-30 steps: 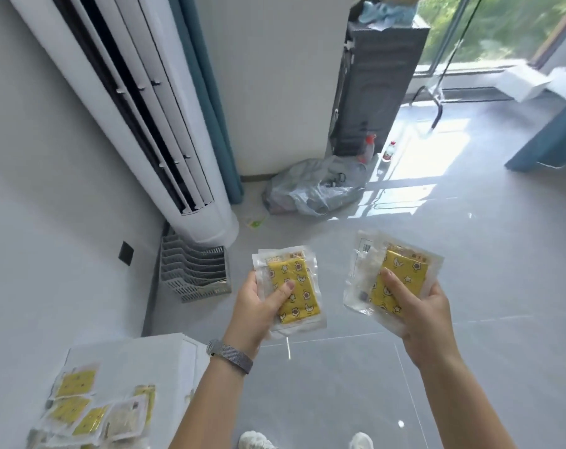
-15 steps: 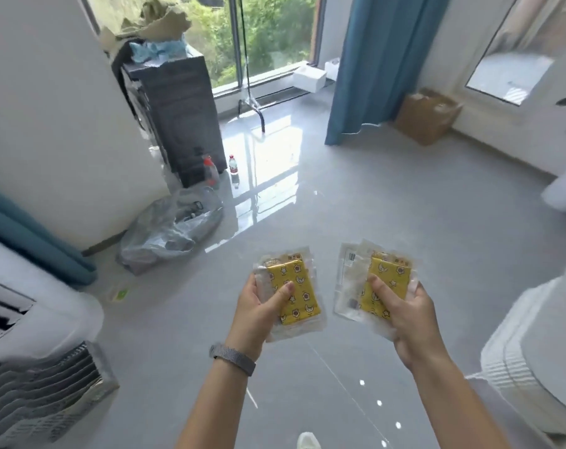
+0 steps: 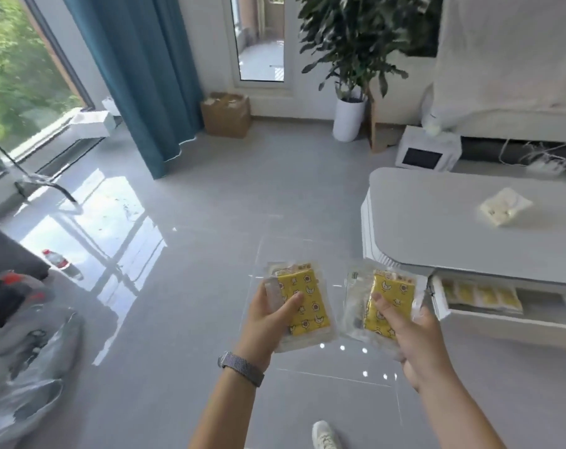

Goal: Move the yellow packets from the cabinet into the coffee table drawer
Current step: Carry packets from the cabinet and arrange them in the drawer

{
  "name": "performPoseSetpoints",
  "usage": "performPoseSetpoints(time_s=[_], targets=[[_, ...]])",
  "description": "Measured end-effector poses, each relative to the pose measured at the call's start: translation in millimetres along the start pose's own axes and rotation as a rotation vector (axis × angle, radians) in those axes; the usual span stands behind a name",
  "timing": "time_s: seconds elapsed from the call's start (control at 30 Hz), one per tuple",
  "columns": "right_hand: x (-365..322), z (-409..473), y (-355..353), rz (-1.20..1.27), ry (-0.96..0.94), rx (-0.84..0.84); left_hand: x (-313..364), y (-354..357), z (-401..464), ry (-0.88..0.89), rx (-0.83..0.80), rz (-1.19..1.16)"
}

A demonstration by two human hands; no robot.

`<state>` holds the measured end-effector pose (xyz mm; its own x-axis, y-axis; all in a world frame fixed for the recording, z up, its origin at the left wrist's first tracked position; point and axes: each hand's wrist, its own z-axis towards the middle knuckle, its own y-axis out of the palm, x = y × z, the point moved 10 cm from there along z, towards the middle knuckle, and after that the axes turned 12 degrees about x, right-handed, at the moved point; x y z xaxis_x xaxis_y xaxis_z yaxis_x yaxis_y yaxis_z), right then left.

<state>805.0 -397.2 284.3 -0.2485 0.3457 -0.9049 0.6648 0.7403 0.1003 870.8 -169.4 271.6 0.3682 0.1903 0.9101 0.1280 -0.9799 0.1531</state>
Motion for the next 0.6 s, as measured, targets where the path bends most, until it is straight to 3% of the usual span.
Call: performPoseSetpoints(time_s=[0.23, 0.6], targets=[[-11.5, 12.6, -106.9, 0.105, -0.049, 0.283, -31.1, 99.9, 4.2, -0.077, -0.208, 0.106], [-56.9, 57.5, -296.9, 0.220, -0.079, 0.606, -75.6, 337.9, -23.2, -0.109, -0.532, 0.253]])
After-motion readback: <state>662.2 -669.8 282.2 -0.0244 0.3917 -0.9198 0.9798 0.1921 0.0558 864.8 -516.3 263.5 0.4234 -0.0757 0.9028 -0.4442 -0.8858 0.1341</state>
